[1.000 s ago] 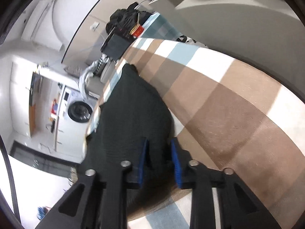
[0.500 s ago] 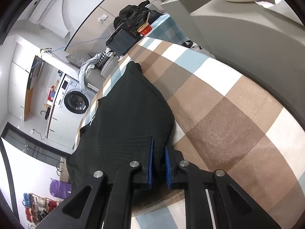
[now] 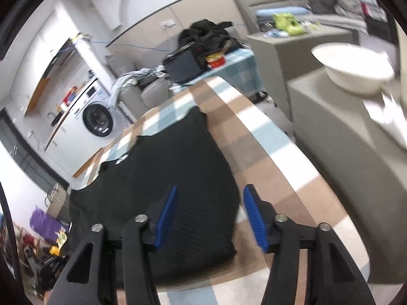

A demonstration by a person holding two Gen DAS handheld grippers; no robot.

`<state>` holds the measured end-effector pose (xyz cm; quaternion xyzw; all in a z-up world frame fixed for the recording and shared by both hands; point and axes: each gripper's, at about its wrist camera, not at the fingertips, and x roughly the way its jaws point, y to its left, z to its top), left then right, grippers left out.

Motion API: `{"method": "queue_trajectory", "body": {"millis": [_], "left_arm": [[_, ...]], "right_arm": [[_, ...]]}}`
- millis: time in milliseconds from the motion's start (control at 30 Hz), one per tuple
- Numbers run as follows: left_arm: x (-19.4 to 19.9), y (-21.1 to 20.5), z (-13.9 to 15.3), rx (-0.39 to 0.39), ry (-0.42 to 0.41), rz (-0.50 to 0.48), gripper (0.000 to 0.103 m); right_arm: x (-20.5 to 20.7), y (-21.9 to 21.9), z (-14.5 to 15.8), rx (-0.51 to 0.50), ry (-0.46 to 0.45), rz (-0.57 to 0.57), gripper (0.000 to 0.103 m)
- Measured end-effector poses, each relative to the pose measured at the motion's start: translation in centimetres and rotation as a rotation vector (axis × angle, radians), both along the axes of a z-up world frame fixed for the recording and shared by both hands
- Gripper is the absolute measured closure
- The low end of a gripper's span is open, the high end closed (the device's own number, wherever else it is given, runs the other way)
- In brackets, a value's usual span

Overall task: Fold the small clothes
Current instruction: 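Open the right gripper and withdraw while the left gripper holds the folded shirt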

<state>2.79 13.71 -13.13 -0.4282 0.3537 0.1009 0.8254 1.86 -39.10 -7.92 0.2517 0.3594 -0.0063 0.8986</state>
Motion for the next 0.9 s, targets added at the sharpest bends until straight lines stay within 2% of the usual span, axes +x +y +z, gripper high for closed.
{"method": "queue_trajectory", "body": {"millis": [133,333,400,433,467,500,633,767,900], "left_arm": [[0.0,0.4,-0.3,-0.036,-0.008,0.004,0.085],[1.2,0.1,0.0,-0.047,-0.033,-0.010,0.061],[1.3,0.0,0.1,-0.039,-0.031,-0.003,0.061],[1.4,-0.2,0.1,-0.022,-0.028,0.002,0.067],[1.4,-0.2,-0.1,-0.007,-0.010,0.010,0.088],[1.5,-0.1,-0.4,-0.002,0.009,0.016,0.091],[0.9,0.5,-0.3,-0.027,-0.014,0.021,0.092],[1.0,-0.3,1.8,0.038,-0.061,-0.010,0.092],[2.5,-2.6,5.1,0.126,-0.131,-0.089,0.092]], "right_arm": [[1.0,1.5,0.8,-0.020,-0.020,0.064,0.037],[3.6,4.9,-0.5,-0.007,0.041,0.199,0.036],[4.4,6.3,-1.2,-0.015,0.062,0.254,0.036],[4.6,6.9,-1.5,-0.018,0.068,0.269,0.036],[5.0,7.4,-1.8,-0.019,0.077,0.286,0.036],[5.3,7.8,-2.2,-0.020,0.087,0.300,0.036],[6.2,8.9,-3.8,-0.023,0.126,0.323,0.036],[6.3,9.0,-4.3,-0.018,0.131,0.329,0.036],[5.9,8.5,-4.3,0.010,0.120,0.329,0.034]]}}
